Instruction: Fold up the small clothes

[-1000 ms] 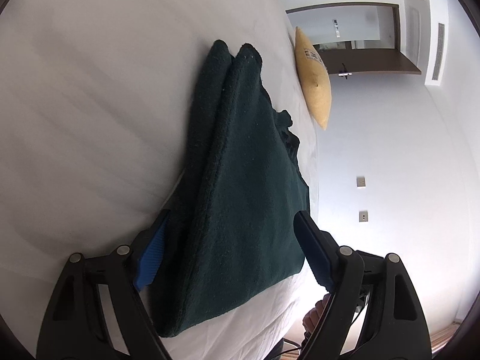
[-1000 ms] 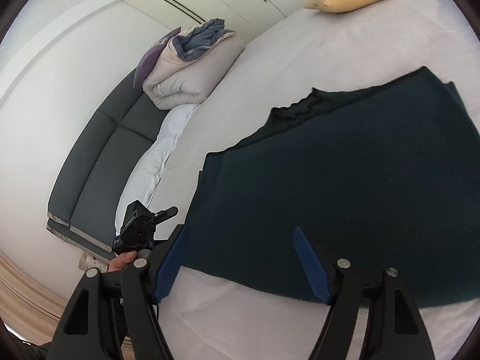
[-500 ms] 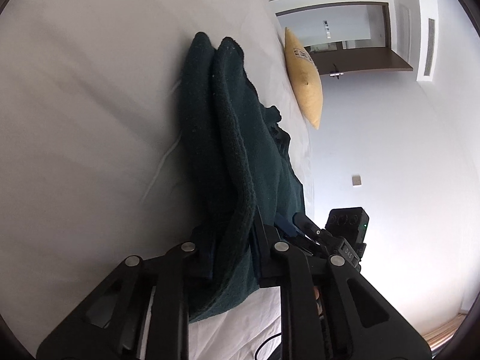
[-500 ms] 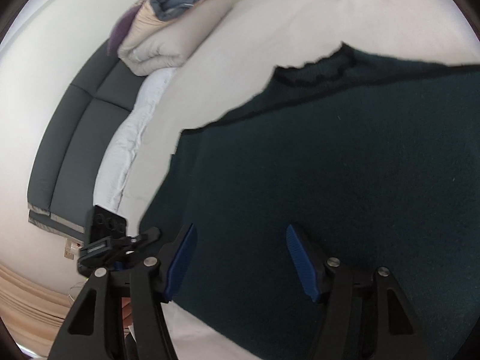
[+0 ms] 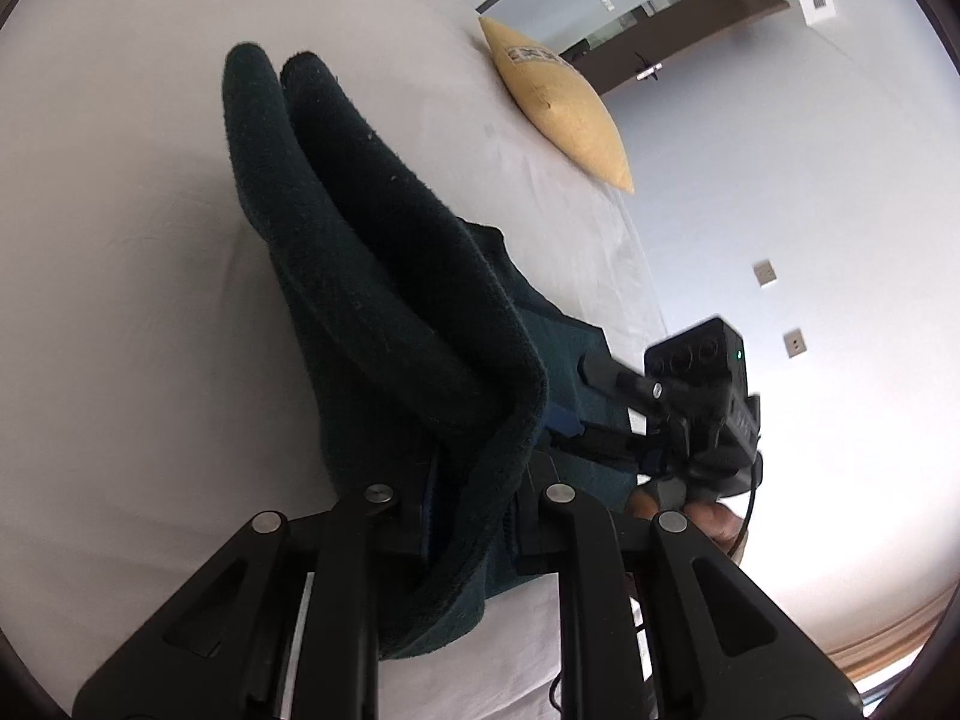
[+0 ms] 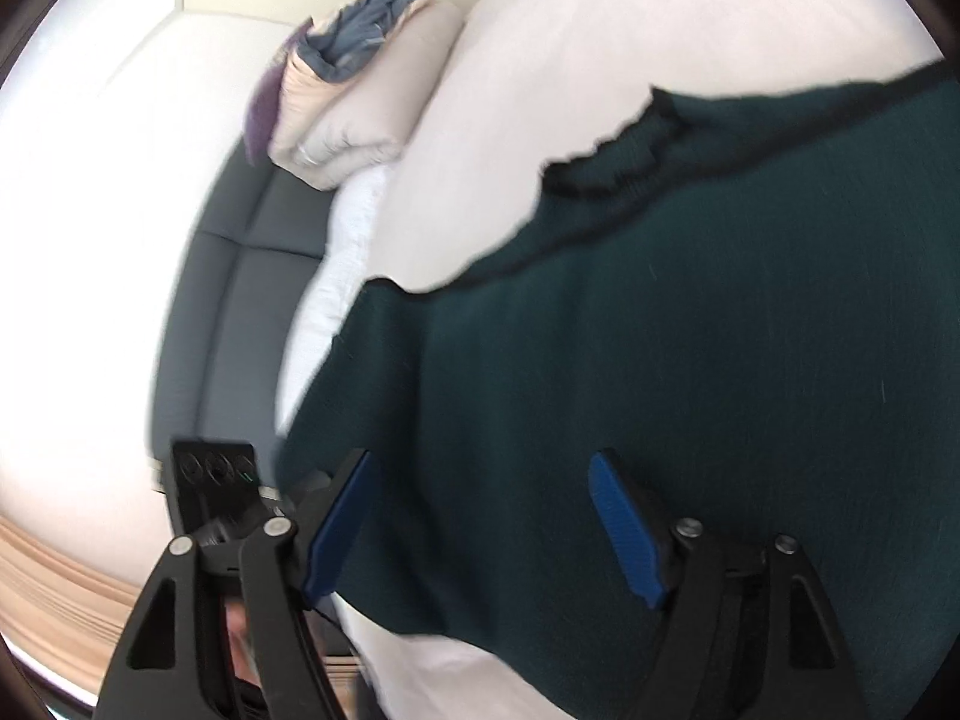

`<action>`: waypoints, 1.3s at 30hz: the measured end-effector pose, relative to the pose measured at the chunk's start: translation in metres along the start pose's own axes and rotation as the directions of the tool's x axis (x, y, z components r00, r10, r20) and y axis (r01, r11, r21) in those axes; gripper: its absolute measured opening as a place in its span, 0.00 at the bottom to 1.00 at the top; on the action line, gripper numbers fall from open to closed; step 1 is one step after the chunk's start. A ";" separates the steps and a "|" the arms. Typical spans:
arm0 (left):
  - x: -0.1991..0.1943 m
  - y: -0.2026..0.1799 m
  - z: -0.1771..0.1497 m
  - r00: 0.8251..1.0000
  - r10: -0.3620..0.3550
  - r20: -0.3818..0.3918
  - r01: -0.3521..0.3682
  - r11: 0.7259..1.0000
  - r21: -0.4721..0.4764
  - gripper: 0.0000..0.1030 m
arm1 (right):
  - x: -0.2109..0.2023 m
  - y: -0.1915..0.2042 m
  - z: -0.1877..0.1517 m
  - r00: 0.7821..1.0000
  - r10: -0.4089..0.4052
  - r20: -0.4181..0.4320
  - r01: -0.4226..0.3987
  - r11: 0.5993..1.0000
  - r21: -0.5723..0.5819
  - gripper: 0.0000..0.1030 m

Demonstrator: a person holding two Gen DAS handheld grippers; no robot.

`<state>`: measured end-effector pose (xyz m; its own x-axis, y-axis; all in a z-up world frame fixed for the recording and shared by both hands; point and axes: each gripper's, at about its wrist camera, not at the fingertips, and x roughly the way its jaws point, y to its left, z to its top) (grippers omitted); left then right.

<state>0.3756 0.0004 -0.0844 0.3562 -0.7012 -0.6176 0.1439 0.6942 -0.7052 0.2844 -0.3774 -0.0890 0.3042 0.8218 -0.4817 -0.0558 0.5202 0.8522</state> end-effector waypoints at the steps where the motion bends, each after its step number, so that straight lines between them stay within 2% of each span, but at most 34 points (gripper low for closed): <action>1: 0.009 -0.009 -0.001 1.000 0.008 -0.011 -0.008 1.000 0.013 0.14 | 0.001 -0.001 0.007 0.999 0.040 -0.009 -0.040 0.999 0.014 0.79; 2: 0.020 -0.018 -0.002 0.999 0.021 -0.025 -0.020 0.999 0.028 0.14 | 0.003 -0.002 0.015 0.996 0.085 -0.021 -0.085 0.996 0.028 0.79; 4: 0.042 -0.035 -0.007 0.998 0.049 -0.049 -0.046 0.997 0.063 0.14 | 0.009 0.000 0.028 0.994 0.104 -0.039 -0.103 0.994 0.029 0.79; 9: 0.093 -0.074 -0.030 0.988 0.135 -0.076 -0.121 0.979 0.162 0.14 | 0.012 0.013 0.044 0.994 0.074 -0.086 -0.078 0.996 -0.045 0.81; 10: 0.098 -0.080 -0.034 0.986 0.154 -0.071 -0.139 0.973 0.182 0.14 | 0.007 0.015 0.047 0.992 0.085 -0.088 -0.090 0.994 -0.058 0.82; 11: 0.105 -0.086 -0.039 0.983 0.169 -0.070 -0.152 0.968 0.202 0.14 | 0.002 0.016 0.049 0.993 0.081 -0.086 -0.087 0.994 -0.070 0.88; 13: 0.113 -0.096 -0.049 0.978 0.197 -0.068 -0.177 0.956 0.232 0.14 | -0.006 0.011 0.051 0.996 0.044 -0.073 -0.050 0.996 -0.078 0.91; 15: 0.119 -0.106 -0.061 0.969 0.244 -0.047 -0.222 0.935 0.278 0.15 | -0.012 0.003 0.053 0.997 -0.029 -0.070 0.025 0.998 -0.063 0.90; 19: 0.131 -0.130 -0.085 0.932 0.361 0.037 -0.343 0.845 0.410 0.15 | -0.032 -0.005 0.050 0.987 -0.154 -0.047 0.150 0.985 -0.088 0.90; 22: 0.136 -0.143 -0.099 0.900 0.425 0.094 -0.416 0.776 0.475 0.16 | -0.041 -0.012 0.050 0.975 -0.217 -0.039 0.212 0.973 -0.094 0.79; 24: 0.138 -0.148 -0.106 0.885 0.450 0.117 -0.444 0.746 0.497 0.16 | -0.042 -0.017 0.046 0.962 -0.268 -0.054 0.263 0.960 -0.093 0.65; 25: 0.139 -0.151 -0.111 0.878 0.461 0.130 -0.458 0.727 0.512 0.17 | -0.043 -0.017 0.046 0.960 -0.276 -0.054 0.270 0.957 -0.102 0.63; 28: 0.154 -0.170 -0.122 0.859 0.484 0.165 -0.487 0.677 0.551 0.19 | -0.051 -0.016 0.044 0.950 -0.312 -0.021 0.308 0.944 -0.118 0.51; 30: 0.159 -0.178 -0.131 0.855 0.487 0.177 -0.493 0.659 0.568 0.23 | -0.058 -0.017 0.043 0.950 -0.312 0.005 0.310 0.944 -0.109 0.35; 31: 0.158 -0.179 -0.135 0.858 0.483 0.177 -0.488 0.657 0.575 0.29 | -0.061 -0.019 0.043 0.949 -0.314 0.016 0.313 0.944 -0.106 0.32; 32: 0.160 -0.180 -0.137 0.861 0.479 0.169 -0.480 0.658 0.580 0.41 | -0.060 -0.020 0.046 0.949 -0.315 0.024 0.316 0.944 -0.098 0.21; 33: 0.164 -0.182 -0.140 0.867 0.473 0.157 -0.468 0.665 0.582 0.50 | -0.061 -0.023 0.046 0.950 -0.312 0.028 0.314 0.945 -0.091 0.15; 34: 0.165 -0.182 -0.143 0.881 0.453 0.135 -0.441 0.683 0.583 0.56 | -0.062 -0.025 0.045 0.951 -0.307 0.030 0.308 0.947 -0.089 0.15; 37: 0.168 -0.184 -0.151 0.892 0.435 0.124 -0.417 0.684 0.599 0.56 | -0.065 -0.026 0.044 0.958 -0.281 0.055 0.285 0.954 -0.090 0.14; 39: 0.167 -0.186 -0.158 0.901 0.419 0.111 -0.398 0.698 0.596 0.51 | -0.068 -0.027 0.044 0.957 -0.281 0.071 0.287 0.953 -0.096 0.13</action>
<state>0.2625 -0.2713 -0.1112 0.4840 -0.3228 -0.8134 0.5086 0.8601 -0.0387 0.3069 -0.4572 -0.0705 0.3741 0.6238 -0.6862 -0.0574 0.7541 0.6543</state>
